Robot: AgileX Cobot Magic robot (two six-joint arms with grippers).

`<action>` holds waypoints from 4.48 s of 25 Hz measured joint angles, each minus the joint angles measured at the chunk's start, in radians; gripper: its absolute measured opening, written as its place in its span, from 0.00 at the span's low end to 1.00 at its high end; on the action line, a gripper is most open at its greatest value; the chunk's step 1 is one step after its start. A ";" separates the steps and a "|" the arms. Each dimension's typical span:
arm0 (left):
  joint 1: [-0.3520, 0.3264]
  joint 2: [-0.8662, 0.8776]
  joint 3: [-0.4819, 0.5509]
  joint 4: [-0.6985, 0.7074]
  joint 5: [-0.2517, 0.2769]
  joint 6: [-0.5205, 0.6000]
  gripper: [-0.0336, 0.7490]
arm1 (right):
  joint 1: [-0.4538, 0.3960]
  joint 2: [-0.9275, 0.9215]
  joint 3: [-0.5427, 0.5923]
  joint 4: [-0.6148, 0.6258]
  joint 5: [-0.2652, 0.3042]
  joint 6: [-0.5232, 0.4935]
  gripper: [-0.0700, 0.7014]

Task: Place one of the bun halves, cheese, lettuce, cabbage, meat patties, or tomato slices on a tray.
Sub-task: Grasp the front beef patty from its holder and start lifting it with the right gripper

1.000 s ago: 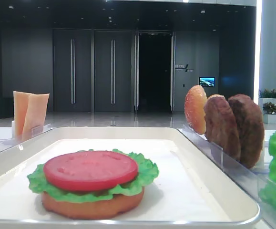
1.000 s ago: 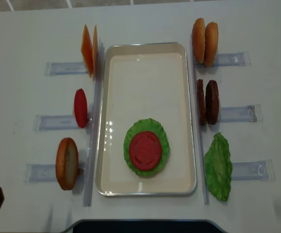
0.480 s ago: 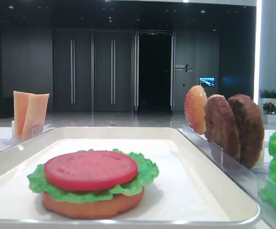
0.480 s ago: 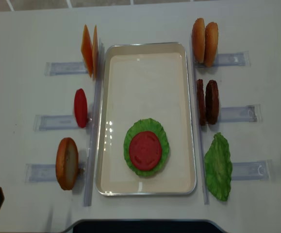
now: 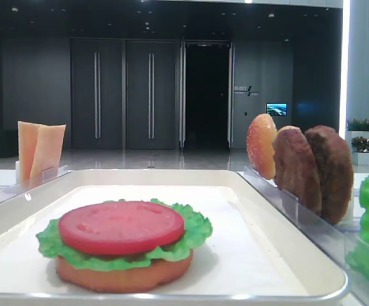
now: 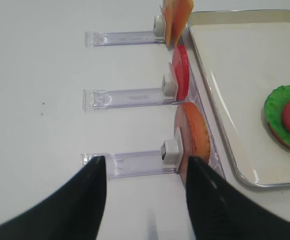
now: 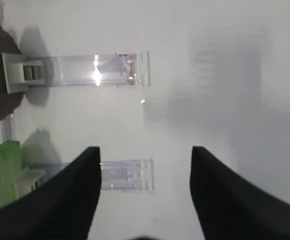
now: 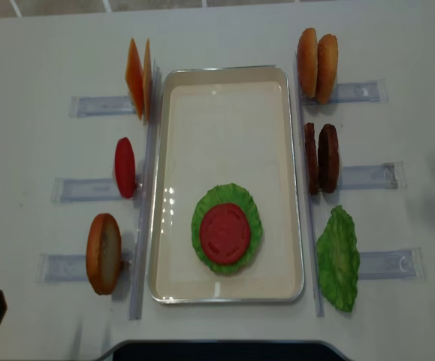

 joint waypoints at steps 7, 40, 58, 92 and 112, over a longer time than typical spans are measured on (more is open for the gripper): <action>0.000 0.000 0.000 0.000 0.000 0.000 0.52 | 0.015 0.106 -0.094 0.011 -0.001 0.001 0.62; 0.000 0.000 0.000 0.000 0.000 0.000 0.14 | 0.569 0.184 -0.116 0.020 -0.191 0.438 0.62; 0.000 0.000 0.000 0.000 0.000 0.000 0.04 | 0.596 0.276 -0.116 0.011 -0.250 0.442 0.62; 0.000 0.000 0.000 0.000 0.000 0.000 0.04 | 0.596 0.367 -0.116 -0.043 -0.274 0.417 0.62; 0.000 0.000 0.000 0.000 0.000 0.000 0.04 | 0.596 0.367 -0.118 -0.082 -0.281 0.420 0.62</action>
